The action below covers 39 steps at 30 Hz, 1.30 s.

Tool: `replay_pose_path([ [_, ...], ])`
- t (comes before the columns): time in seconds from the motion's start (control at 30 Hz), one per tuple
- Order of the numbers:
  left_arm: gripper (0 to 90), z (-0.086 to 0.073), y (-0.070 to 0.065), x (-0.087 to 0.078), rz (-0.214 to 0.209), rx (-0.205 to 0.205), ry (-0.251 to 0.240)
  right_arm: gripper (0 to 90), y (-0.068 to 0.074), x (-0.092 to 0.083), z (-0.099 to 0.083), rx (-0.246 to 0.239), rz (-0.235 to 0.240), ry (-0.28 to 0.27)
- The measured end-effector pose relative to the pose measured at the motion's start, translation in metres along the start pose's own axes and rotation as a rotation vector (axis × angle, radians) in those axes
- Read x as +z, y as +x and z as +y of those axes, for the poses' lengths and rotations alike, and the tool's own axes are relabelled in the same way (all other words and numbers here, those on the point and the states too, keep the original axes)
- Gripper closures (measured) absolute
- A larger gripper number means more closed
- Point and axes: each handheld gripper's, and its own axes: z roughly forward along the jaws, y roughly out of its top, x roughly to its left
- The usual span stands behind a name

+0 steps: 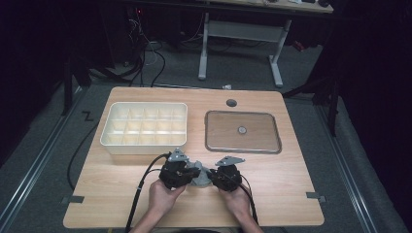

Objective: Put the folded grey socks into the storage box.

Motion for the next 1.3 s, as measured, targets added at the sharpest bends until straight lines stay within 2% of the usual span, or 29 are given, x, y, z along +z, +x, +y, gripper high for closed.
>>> replay_pose_path([
  [0.23, 83.2, 0.000, 0.004, 0.009, -0.008, -0.001, 0.022, 79.3, 0.000, 0.002, 0.001, -0.002, 0.011, 0.000],
  [0.47, 83.1, 0.000, 0.007, 0.015, -0.003, -0.001, 0.022, 79.5, 0.003, 0.006, 0.007, -0.031, 0.015, 0.009],
  [0.73, 83.0, -0.001, 0.011, 0.023, 0.011, 0.007, 0.035, 79.6, 0.003, 0.010, 0.010, -0.037, 0.026, 0.010],
  [1.0, 82.9, -0.003, 0.014, 0.033, 0.038, 0.015, 0.072, 79.1, 0.002, 0.010, 0.010, -0.032, 0.038, 0.008],
  [1.23, 82.9, -0.006, 0.013, 0.038, 0.067, 0.027, 0.098, 68.6, 0.000, 0.007, 0.009, -0.007, 0.026, 0.011],
  [1.3, 82.9, -0.006, 0.013, 0.039, 0.065, 0.023, 0.100, 68.1, 0.000, 0.003, 0.009, -0.019, 0.022, -0.002],
])
